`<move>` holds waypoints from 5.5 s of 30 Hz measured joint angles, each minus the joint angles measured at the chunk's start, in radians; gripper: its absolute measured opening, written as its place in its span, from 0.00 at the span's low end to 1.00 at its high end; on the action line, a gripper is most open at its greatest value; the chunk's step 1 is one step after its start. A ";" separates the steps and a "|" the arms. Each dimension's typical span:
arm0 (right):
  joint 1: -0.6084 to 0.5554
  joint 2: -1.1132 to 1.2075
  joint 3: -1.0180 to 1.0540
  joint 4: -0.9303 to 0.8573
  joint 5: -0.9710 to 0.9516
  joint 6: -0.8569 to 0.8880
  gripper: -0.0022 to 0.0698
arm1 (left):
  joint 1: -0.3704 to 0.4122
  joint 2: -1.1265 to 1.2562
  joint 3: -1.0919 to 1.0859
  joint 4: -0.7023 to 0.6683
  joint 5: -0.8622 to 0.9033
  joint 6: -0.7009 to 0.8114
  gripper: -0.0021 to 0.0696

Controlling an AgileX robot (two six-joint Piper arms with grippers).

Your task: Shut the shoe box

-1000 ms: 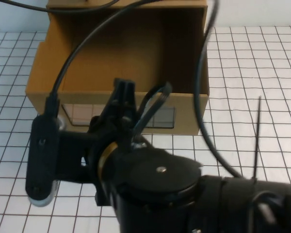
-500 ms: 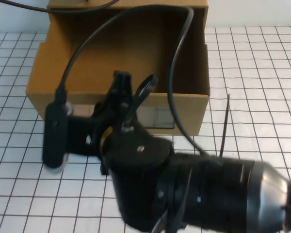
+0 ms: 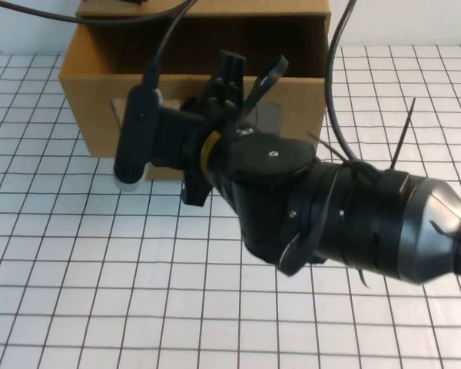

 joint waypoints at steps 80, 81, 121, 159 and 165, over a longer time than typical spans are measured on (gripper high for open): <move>-0.276 0.032 -0.217 0.012 -0.222 0.348 0.01 | 0.056 -0.062 0.000 -0.019 0.010 0.017 0.02; -0.276 0.024 -0.216 0.058 -0.199 0.323 0.01 | 0.058 -0.073 0.000 -0.017 0.010 0.017 0.02; -0.677 -0.869 0.116 1.426 0.134 -0.718 0.01 | 0.064 -1.251 1.141 0.482 -0.553 0.020 0.02; -0.677 -1.453 0.697 1.471 -0.007 -0.718 0.01 | 0.064 -1.733 1.668 0.487 -0.901 -0.075 0.02; -0.677 -1.453 0.697 1.471 0.001 -0.718 0.01 | 0.064 -1.733 1.668 0.487 -0.893 -0.075 0.02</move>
